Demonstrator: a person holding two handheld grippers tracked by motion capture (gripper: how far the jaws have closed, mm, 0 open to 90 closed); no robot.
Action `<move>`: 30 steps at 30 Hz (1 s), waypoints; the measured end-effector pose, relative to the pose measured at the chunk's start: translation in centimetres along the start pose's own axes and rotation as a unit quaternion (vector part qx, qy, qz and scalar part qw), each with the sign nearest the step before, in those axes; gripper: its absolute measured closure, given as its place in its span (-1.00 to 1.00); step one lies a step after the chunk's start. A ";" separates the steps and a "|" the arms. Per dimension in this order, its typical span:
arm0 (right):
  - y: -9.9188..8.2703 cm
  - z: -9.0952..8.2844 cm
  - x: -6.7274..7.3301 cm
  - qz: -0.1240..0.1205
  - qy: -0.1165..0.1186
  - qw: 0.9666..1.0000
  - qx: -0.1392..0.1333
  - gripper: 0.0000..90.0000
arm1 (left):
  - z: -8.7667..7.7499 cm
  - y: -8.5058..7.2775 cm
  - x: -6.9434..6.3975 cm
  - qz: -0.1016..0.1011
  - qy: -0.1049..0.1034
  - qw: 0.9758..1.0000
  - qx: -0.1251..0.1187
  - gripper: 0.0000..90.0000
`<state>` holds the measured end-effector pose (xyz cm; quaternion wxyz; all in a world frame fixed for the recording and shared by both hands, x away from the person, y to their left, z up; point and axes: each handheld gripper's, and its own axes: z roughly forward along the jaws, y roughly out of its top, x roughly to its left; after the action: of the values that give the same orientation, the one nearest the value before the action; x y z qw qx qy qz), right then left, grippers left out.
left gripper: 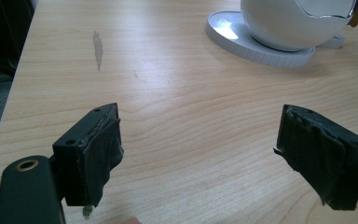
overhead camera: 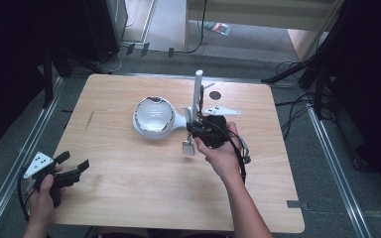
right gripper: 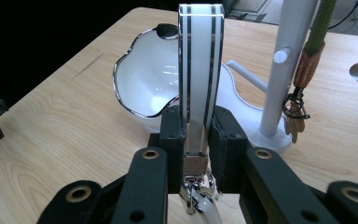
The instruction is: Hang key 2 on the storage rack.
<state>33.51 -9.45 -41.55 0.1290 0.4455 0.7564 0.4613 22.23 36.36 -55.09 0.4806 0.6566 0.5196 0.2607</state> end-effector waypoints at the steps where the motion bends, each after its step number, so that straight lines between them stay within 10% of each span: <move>1: 0.0 0.0 -0.3 0.003 0.003 1.000 0.000 0.72 | 0.0 0.0 0.0 0.000 0.000 1.000 0.000 -0.68; 30: 0.3 1.8 -4.7 0.061 0.052 0.997 -0.001 0.72 | 0.0 0.0 0.0 0.001 0.000 1.000 0.001 -0.68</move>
<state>37.40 -12.10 -43.28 0.0616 0.4660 0.7331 0.4916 22.25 36.34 -55.09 0.4801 0.6573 0.5192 0.2605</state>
